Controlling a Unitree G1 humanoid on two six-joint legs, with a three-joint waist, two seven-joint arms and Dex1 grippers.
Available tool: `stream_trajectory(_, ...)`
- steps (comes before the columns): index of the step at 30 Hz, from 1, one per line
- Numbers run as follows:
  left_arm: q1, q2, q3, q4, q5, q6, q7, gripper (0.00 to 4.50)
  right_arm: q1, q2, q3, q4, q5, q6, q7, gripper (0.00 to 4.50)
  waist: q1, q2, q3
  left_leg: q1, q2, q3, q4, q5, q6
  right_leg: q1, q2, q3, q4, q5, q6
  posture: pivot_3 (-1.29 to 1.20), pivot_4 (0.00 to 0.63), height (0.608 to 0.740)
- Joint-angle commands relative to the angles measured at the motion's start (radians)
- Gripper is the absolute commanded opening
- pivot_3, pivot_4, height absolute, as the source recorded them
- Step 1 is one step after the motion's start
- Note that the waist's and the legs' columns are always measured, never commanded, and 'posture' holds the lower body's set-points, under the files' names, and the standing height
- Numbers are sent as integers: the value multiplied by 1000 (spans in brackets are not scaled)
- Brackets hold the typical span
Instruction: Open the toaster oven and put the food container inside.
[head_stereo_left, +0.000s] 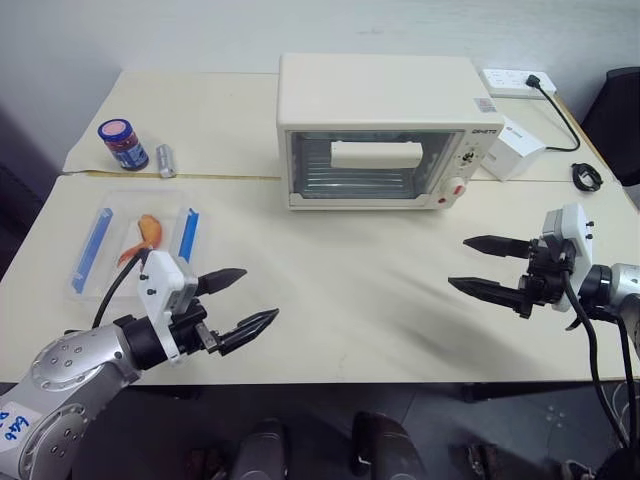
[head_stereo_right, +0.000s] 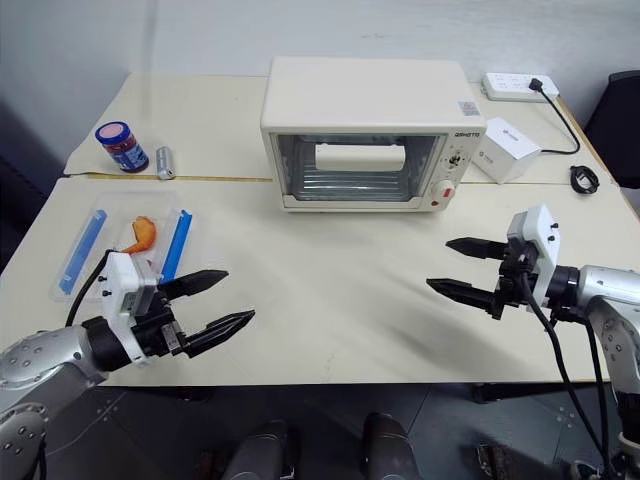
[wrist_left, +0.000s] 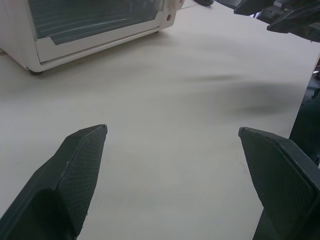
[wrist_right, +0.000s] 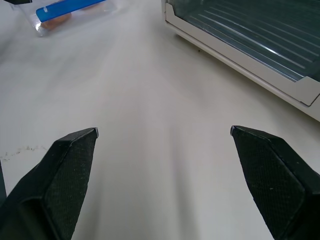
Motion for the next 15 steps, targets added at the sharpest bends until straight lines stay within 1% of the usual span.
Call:
stream_trajectory(1,11,8,-4,-33,14,-29,11,4500,-14,-7,-21,-28,6,-9,-10,4442,1,0,0,0,0,0,0,0,0,0,0,0,0,0,0,0,150,740)
stream_trajectory(15,17,-33,-63,-26,4,-31,84,4500,-30,26,14,-59,1,0,-67,4442,1,0,0,0,0,0,1,0,0,0,0,0,0,0,0,0,150,740)
